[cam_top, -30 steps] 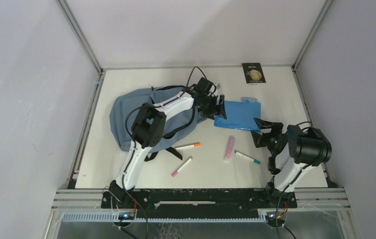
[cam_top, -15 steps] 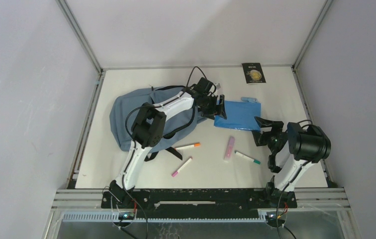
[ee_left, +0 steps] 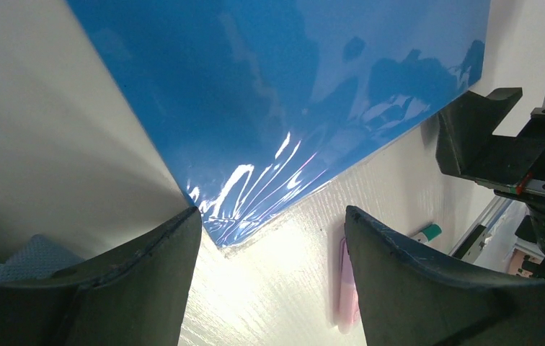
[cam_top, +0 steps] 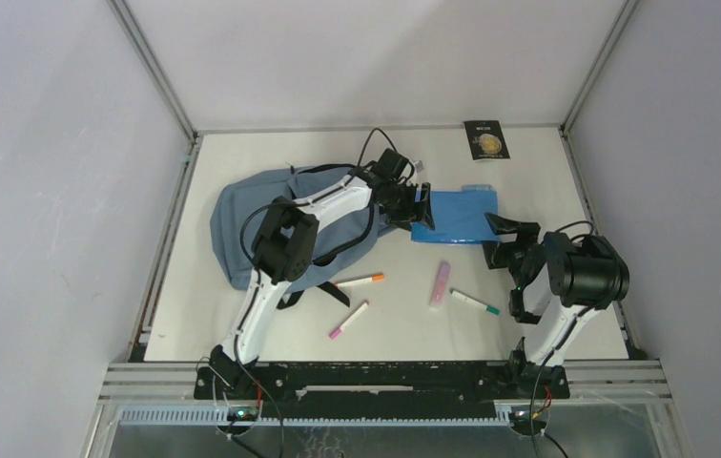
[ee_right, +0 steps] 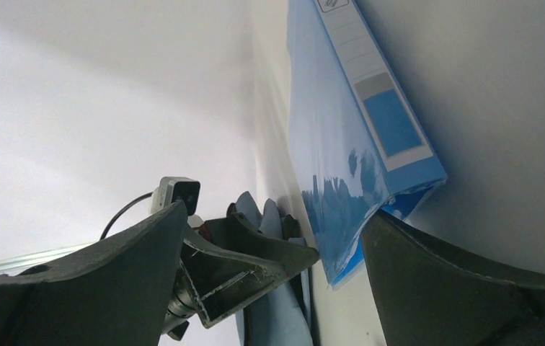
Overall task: Pack the student bag
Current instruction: Pick up the files from the center of the board.
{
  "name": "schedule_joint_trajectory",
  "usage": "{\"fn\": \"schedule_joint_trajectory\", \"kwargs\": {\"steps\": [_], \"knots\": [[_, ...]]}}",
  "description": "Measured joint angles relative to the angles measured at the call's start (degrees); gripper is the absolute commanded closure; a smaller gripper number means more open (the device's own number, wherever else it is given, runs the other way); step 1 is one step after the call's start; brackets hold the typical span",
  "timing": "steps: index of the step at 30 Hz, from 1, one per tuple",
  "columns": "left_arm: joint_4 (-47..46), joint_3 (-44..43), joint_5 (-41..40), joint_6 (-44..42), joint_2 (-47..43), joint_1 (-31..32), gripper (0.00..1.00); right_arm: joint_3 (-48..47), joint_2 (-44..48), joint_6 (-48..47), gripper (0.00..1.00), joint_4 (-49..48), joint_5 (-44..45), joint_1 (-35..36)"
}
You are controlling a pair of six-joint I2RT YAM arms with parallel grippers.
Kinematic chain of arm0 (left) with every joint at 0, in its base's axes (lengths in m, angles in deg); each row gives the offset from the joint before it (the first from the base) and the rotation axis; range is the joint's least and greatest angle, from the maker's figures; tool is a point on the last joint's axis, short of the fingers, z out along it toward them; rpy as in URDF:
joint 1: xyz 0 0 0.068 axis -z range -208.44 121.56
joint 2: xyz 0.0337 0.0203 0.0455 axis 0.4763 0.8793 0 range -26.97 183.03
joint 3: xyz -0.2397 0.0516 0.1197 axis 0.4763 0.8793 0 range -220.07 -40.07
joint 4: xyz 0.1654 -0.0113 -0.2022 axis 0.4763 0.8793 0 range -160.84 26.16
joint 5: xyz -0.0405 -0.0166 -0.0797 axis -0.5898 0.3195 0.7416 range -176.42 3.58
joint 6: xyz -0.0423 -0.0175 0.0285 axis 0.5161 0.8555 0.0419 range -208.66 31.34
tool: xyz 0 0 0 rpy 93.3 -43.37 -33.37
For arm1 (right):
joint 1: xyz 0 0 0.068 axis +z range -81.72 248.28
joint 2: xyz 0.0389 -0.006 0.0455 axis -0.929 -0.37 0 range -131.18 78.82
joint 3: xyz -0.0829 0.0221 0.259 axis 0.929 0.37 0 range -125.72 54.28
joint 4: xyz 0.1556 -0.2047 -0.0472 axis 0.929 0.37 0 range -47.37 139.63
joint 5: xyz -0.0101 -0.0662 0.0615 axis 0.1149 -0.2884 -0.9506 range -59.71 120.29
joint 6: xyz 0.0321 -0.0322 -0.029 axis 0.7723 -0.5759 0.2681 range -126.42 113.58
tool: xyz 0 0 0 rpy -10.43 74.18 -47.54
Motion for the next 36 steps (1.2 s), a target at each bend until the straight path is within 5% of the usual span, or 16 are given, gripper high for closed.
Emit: {"fn": "schedule_joint_trajectory", "kwargs": {"steps": [5, 8, 13, 16, 36], "knots": [[0.48, 0.00, 0.90, -0.09, 0.00, 0.00, 0.21, -1.90, -1.88, 0.57, 0.08, -0.07, 3.56, 2.97], [0.61, 0.00, 1.31, -0.35, 0.00, 0.00, 0.21, -3.23, -3.89, 1.05, 0.20, -0.07, 5.53, 4.42], [0.87, 0.09, 1.64, -0.74, 0.00, 0.00, 0.21, -4.11, -6.51, 2.10, 0.64, -0.11, 8.13, 5.73], [0.81, 0.35, 2.05, -0.96, -0.07, 0.00, 0.22, -3.61, -6.67, 2.45, 1.00, -0.15, 9.18, 5.70], [-0.74, 18.01, -1.81, 3.39, -15.13, -0.44, 0.17, 5.79, 5.73, 3.43, 1.00, -0.46, 4.13, -0.68]]}}
